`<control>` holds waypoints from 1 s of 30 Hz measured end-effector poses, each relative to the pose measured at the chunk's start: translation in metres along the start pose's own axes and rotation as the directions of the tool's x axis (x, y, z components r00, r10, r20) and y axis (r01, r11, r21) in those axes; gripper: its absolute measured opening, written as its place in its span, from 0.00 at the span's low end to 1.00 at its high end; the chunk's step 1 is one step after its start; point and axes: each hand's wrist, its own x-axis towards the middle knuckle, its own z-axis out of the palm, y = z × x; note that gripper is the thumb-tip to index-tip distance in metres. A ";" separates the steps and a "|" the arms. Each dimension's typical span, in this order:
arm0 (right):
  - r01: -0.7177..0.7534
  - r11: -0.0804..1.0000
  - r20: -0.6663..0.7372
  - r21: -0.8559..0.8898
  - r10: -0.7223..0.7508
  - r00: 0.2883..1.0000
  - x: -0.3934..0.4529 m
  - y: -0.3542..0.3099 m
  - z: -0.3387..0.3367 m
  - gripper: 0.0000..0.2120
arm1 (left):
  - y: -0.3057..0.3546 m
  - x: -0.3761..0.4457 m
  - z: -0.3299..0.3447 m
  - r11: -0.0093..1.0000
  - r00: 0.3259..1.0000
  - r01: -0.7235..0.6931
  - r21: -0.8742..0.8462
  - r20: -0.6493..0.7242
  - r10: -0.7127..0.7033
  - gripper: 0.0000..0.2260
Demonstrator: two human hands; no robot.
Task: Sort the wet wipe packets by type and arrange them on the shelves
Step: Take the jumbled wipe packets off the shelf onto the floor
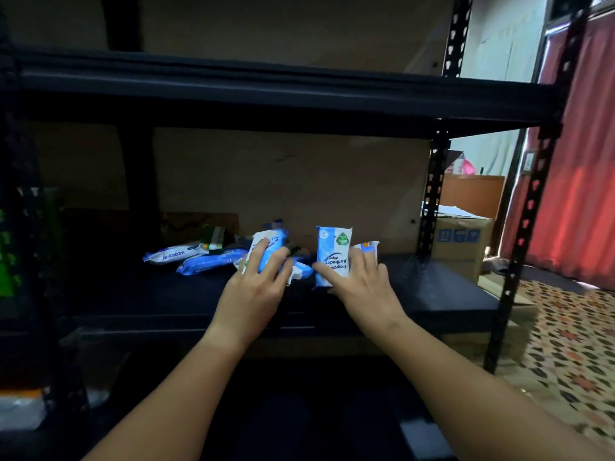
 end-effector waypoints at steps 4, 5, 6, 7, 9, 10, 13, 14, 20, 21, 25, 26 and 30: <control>-0.014 0.999 0.004 0.037 0.014 1.000 -0.049 -0.012 -0.021 0.31 | 0.021 -0.031 -0.032 0.999 0.998 -0.022 -0.032 -0.065 0.020 0.18; -0.016 0.999 0.001 0.044 0.016 1.000 -0.064 -0.016 -0.024 0.34 | 0.027 -0.043 -0.038 0.998 0.997 -0.040 -0.039 -0.065 0.037 0.18; -0.015 0.999 0.005 0.052 0.015 1.000 -0.078 -0.021 -0.026 0.37 | 0.034 -0.054 -0.044 0.997 0.997 -0.054 -0.048 -0.059 0.051 0.19; -0.010 0.998 0.014 0.058 0.009 1.000 -0.093 -0.025 -0.027 0.38 | 0.040 -0.067 -0.050 0.996 0.997 -0.065 -0.058 -0.051 0.062 0.19; -0.010 0.997 0.022 0.082 0.008 1.000 -0.120 -0.034 -0.026 0.38 | 0.054 -0.091 -0.059 0.995 0.998 -0.058 -0.083 -0.030 0.056 0.19; -0.016 0.995 0.038 0.098 0.012 0.999 -0.135 -0.038 -0.023 0.37 | 0.062 -0.106 -0.061 0.994 0.999 -0.050 -0.097 -0.012 0.049 0.18; -0.021 0.993 0.118 0.114 0.008 0.993 -0.181 -0.053 -0.008 0.37 | 0.086 -0.150 -0.064 0.990 0.998 -0.019 -0.141 0.064 0.028 0.18; -0.030 0.992 0.177 0.121 0.008 0.984 -0.199 -0.060 0.000 0.37 | 0.097 -0.168 -0.063 0.988 0.994 -0.012 -0.152 0.110 0.029 0.18; -0.130 0.979 0.407 0.157 0.056 0.912 -0.268 -0.092 0.035 0.35 | 0.143 -0.236 -0.053 0.969 0.928 0.135 -0.208 0.368 -0.050 0.25; -0.141 0.978 0.450 0.154 0.057 0.891 -0.281 -0.099 0.041 0.38 | 0.150 -0.249 -0.053 0.962 0.887 0.172 -0.212 0.458 -0.057 0.30; -0.162 0.976 0.572 0.148 0.050 0.819 -0.318 -0.116 0.062 0.38 | 0.170 -0.291 -0.049 0.957 0.698 0.232 -0.172 0.715 -0.041 0.36; -0.164 0.976 0.591 0.143 0.049 0.805 -0.325 -0.118 0.064 0.36 | 0.172 -0.298 -0.049 0.959 0.661 0.235 -0.162 0.750 -0.035 0.36; -0.201 0.970 0.671 0.133 0.061 0.738 -0.352 -0.120 0.080 0.35 | 0.180 -0.324 -0.044 0.949 0.567 0.284 -0.137 0.822 -0.051 0.40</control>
